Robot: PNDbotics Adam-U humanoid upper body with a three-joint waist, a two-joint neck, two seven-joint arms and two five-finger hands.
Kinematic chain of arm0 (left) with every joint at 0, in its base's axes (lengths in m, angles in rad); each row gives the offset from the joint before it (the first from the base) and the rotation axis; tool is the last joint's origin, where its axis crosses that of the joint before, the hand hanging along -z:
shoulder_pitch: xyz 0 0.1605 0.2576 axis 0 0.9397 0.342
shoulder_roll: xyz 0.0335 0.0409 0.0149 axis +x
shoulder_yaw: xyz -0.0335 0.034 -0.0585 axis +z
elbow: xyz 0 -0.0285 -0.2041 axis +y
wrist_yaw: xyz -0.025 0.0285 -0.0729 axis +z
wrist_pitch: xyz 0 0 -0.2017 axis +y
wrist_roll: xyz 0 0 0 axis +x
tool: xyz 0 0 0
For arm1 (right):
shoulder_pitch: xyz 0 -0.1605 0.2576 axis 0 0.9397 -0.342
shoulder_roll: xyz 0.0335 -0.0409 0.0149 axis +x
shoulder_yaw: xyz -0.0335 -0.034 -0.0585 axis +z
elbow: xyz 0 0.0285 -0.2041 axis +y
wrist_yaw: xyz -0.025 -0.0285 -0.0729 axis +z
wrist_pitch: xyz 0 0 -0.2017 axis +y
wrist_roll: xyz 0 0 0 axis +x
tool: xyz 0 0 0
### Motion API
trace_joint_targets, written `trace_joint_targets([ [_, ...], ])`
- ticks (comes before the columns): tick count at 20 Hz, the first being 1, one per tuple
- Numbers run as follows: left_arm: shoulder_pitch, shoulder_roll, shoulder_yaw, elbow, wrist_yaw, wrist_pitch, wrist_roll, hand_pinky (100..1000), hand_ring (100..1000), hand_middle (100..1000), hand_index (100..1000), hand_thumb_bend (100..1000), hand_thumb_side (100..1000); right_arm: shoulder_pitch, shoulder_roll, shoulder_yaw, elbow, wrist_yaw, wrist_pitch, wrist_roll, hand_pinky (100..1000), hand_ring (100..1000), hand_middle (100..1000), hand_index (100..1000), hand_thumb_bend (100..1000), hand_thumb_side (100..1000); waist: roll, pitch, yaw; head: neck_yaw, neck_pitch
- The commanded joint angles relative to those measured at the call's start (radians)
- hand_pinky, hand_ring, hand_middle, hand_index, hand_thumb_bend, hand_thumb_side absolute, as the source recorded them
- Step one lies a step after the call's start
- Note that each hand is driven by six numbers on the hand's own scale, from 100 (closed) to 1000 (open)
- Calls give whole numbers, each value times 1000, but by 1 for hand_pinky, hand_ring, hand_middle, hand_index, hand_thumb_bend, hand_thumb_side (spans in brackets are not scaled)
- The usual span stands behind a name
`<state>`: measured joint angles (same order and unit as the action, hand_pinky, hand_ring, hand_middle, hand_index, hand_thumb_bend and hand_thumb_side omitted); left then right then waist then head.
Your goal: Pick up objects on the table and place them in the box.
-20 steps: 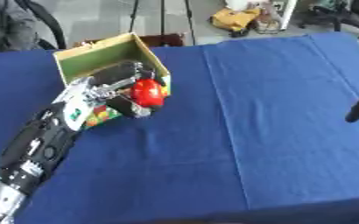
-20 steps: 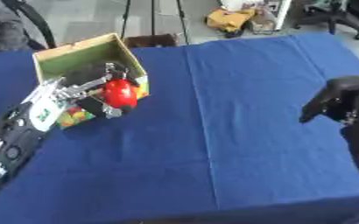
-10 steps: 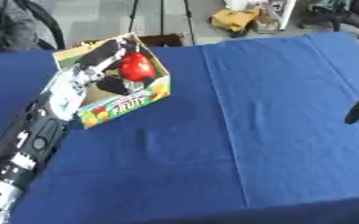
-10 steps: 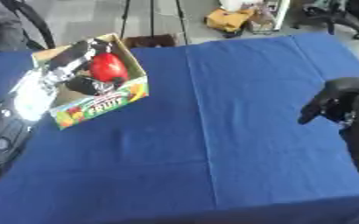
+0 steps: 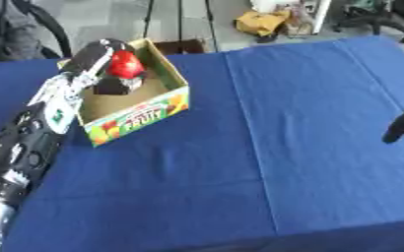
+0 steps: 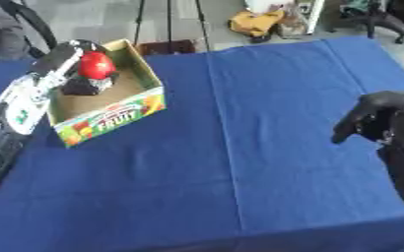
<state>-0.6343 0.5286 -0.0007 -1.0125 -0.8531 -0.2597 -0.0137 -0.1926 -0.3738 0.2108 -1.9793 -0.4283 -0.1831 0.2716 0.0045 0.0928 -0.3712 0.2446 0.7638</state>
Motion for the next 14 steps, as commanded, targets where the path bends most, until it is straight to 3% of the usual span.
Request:
trace_joint_targets([
  [1,-27,42,12,27,-62,18,-6,242,462,631,805,100,257,-7,-8,0,-21,5,4,1,515,580,565,733,100,552,1,-10,-5,4,-8],
  [3,-30,45,17,37,-88,15,-12,378,531,663,805,108,377,-6,-8,1,-21,7,5,1,515,580,565,733,100,552,1,-9,-7,5,-8],
  [4,-31,47,18,38,-99,13,-15,502,607,686,801,179,507,-6,-8,1,-21,7,5,1,515,580,565,733,100,552,2,-9,-8,5,-8],
  [6,-31,51,21,40,-122,8,-26,619,685,717,799,230,643,-6,-7,1,-21,8,6,1,515,580,564,732,100,552,3,-10,-8,6,-7],
  [8,-31,53,24,43,-143,4,-47,700,739,739,805,285,803,-5,-7,2,-21,9,7,1,515,580,565,732,100,553,3,-10,-8,5,-7],
  [11,-29,53,31,48,-160,4,-79,799,777,753,809,345,968,-4,-6,2,-21,10,9,0,515,580,565,732,100,553,4,-10,-8,4,-8],
  [14,-26,52,38,46,-162,12,-91,837,801,772,812,376,1000,-2,-5,1,-21,12,10,-1,515,581,565,733,100,553,3,-10,-7,3,-7],
])
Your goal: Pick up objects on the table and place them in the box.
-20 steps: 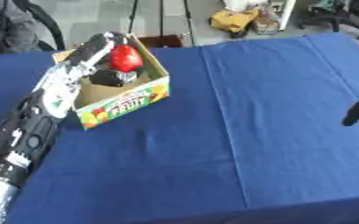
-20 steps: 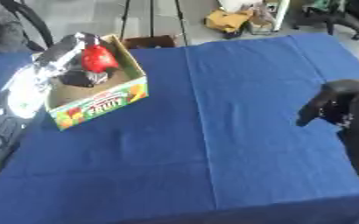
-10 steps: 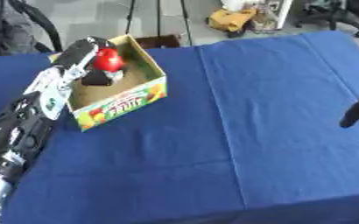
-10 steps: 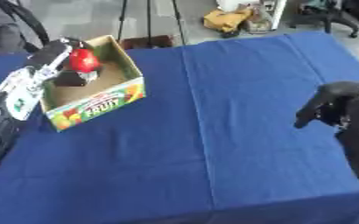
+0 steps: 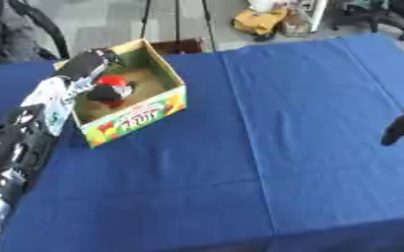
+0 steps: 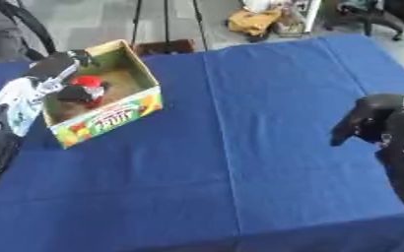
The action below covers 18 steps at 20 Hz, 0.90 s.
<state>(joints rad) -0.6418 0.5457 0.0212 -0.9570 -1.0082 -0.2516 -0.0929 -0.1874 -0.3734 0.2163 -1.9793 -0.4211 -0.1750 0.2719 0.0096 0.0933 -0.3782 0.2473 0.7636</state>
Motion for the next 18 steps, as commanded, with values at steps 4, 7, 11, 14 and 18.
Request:
trace_joint_targets([
  [4,-15,34,21,-18,7,11,-16,835,802,775,811,362,1000,-7,-5,-4,-21,7,4,-2,515,580,565,733,100,553,-2,-10,2,-1,-7],
  [7,-20,33,29,-31,12,13,-13,714,713,716,785,154,950,-3,-5,-5,-21,8,5,-3,515,580,564,732,100,554,-2,-11,7,-3,-6],
  [11,1,0,81,-115,60,-34,38,616,619,659,766,100,936,5,-3,-8,-21,16,9,-7,515,580,564,731,100,554,-4,-13,27,-11,-7],
  [14,59,-5,94,-189,105,-79,84,577,584,634,759,100,939,10,-2,-11,-21,22,11,-12,514,580,564,730,100,556,-4,-13,40,-15,-8],
  [18,151,-17,109,-284,163,-130,142,527,547,610,748,100,952,20,-1,-20,-21,33,13,-23,514,580,563,731,100,558,0,-12,64,-33,-8],
])
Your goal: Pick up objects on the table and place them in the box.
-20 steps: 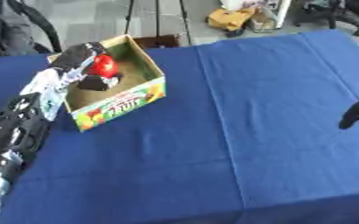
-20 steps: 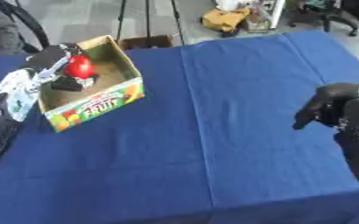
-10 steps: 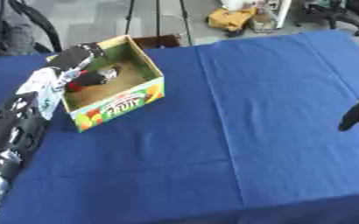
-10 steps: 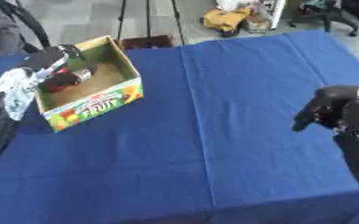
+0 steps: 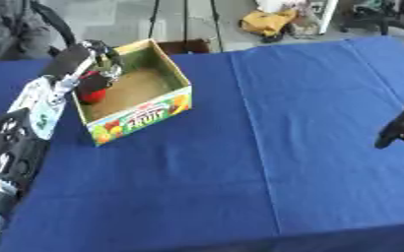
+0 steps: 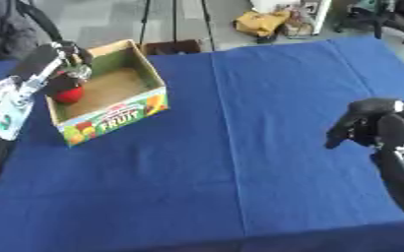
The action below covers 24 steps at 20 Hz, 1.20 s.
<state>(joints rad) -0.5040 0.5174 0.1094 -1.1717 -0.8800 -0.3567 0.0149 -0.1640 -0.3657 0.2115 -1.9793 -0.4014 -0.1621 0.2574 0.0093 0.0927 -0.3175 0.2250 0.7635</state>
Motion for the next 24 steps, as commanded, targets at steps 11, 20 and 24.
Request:
trace_joint_targets([
  [11,272,-128,42,-328,194,-50,83,480,520,591,741,100,947,24,-3,-23,-21,48,11,-31,513,581,563,732,100,564,5,-12,36,-29,-5],
  [20,419,-183,38,-538,324,19,39,473,517,592,742,118,954,34,3,-20,-21,56,21,-33,513,582,563,732,100,566,3,-17,34,-24,4],
  [24,443,-204,48,-620,380,76,3,465,513,589,742,128,957,36,5,-21,-21,59,26,-36,513,582,563,732,100,568,6,-17,34,-24,4],
])
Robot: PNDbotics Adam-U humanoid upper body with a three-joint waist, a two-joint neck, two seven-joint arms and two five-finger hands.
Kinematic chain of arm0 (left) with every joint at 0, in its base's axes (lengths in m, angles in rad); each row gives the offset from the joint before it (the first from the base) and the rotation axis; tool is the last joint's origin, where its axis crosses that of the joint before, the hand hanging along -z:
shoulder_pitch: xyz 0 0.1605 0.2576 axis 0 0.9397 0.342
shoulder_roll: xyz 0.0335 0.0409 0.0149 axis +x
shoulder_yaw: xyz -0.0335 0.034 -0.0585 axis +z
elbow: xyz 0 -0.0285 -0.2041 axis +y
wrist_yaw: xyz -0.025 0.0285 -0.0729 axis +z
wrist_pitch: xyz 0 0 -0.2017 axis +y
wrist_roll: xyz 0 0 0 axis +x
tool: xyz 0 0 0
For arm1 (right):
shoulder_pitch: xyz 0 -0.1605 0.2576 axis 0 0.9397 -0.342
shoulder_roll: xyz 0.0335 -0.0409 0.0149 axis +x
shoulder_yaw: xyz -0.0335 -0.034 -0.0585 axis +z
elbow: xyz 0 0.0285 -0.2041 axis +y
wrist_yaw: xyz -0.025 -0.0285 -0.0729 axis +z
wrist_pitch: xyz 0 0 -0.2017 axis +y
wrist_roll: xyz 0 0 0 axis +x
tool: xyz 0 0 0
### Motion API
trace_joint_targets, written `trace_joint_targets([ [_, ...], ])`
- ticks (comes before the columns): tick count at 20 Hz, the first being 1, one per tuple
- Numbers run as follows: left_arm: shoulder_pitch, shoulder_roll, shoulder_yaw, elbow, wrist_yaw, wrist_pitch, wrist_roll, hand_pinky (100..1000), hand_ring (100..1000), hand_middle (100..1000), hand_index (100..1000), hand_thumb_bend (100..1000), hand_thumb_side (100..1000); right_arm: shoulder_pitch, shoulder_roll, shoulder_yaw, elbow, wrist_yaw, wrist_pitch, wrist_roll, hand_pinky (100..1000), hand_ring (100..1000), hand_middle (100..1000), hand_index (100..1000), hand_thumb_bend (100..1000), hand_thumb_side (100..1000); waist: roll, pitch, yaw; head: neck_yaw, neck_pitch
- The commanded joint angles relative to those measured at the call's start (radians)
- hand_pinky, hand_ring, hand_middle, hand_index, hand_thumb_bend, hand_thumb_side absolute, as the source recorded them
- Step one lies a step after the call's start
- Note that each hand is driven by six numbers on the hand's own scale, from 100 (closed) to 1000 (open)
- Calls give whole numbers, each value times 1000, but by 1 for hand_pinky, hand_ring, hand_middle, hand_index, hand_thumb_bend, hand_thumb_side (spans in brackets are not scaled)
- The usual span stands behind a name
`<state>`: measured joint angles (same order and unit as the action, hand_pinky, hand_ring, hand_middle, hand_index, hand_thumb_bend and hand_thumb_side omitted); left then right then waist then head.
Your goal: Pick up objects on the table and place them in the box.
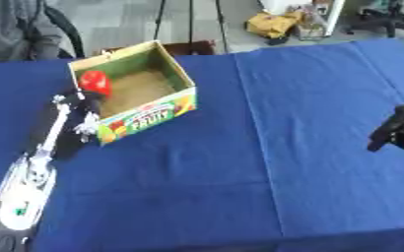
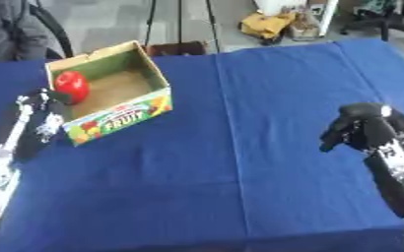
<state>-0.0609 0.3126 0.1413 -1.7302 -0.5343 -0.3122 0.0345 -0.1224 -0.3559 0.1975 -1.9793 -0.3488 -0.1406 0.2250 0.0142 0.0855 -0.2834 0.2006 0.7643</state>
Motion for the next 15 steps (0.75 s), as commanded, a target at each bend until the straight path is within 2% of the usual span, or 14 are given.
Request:
trace_joint_targets([
  [1,4,-2,17,-75,49,46,-22,463,512,589,743,131,958,-5,-5,-8,-21,7,5,-4,513,582,563,732,100,569,1,-10,0,-1,4],
  [15,39,-30,67,-194,246,241,-45,441,500,587,764,172,995,1,-2,-10,-21,19,24,-18,512,581,561,734,100,567,4,-10,11,-7,5],
])
